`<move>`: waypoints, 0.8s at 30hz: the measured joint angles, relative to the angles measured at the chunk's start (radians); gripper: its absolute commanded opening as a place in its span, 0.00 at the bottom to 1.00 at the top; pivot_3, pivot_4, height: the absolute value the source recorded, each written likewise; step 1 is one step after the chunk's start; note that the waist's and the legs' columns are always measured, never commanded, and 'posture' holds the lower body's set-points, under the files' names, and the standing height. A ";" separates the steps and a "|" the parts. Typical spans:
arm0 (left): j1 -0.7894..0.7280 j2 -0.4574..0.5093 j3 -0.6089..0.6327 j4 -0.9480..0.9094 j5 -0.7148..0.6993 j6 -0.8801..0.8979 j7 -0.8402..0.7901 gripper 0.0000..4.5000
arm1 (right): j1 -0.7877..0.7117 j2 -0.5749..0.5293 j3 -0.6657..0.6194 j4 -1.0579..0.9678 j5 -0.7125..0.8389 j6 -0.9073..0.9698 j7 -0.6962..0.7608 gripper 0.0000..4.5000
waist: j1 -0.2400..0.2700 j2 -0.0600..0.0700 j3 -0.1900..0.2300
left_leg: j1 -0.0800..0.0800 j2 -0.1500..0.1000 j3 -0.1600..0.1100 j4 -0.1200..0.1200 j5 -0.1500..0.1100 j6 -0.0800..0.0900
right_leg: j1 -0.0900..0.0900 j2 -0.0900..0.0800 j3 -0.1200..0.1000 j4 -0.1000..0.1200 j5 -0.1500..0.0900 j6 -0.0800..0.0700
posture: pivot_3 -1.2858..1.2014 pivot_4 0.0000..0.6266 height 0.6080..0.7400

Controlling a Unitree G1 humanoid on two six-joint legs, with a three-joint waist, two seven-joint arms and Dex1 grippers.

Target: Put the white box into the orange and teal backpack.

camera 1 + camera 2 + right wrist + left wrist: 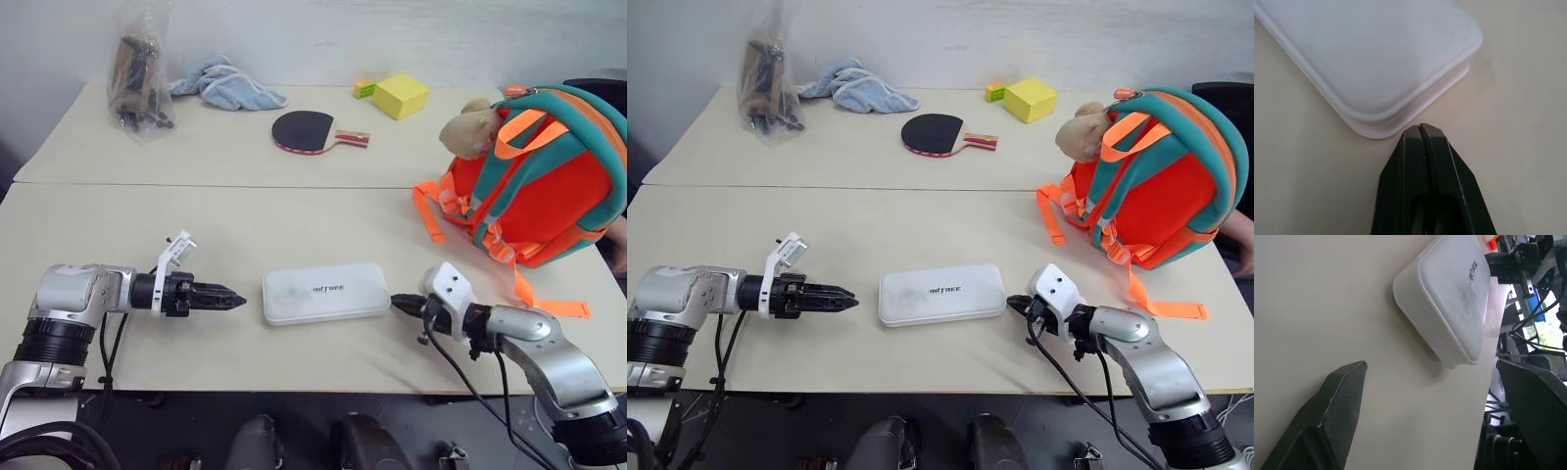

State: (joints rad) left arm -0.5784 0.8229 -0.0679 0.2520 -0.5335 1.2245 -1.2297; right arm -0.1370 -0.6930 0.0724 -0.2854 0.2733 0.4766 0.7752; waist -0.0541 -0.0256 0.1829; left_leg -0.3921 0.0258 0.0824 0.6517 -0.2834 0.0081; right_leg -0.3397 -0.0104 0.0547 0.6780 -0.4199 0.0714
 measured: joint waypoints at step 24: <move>-0.124 -0.365 0.015 0.150 -0.036 0.110 0.189 0.44 | 0.034 0.042 -0.006 0.014 -0.039 -0.028 -0.011 0.00 | 0.040 0.012 -0.009 | 0.003 -0.007 -0.010 0.009 -0.004 0.006 | 0.015 -0.005 -0.003 -0.006 0.000 0.001 | 0.52 0.24 1.00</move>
State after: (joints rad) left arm -0.7023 0.4577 -0.0534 0.4024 -0.5693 1.3345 -1.0408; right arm -0.1031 -0.6509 0.0666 -0.2715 0.2346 0.4489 0.7645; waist -0.0139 -0.0134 0.1739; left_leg -0.3889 0.0186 0.0728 0.6605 -0.2878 0.0138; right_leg -0.3243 -0.0155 0.0520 0.6720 -0.4202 0.0729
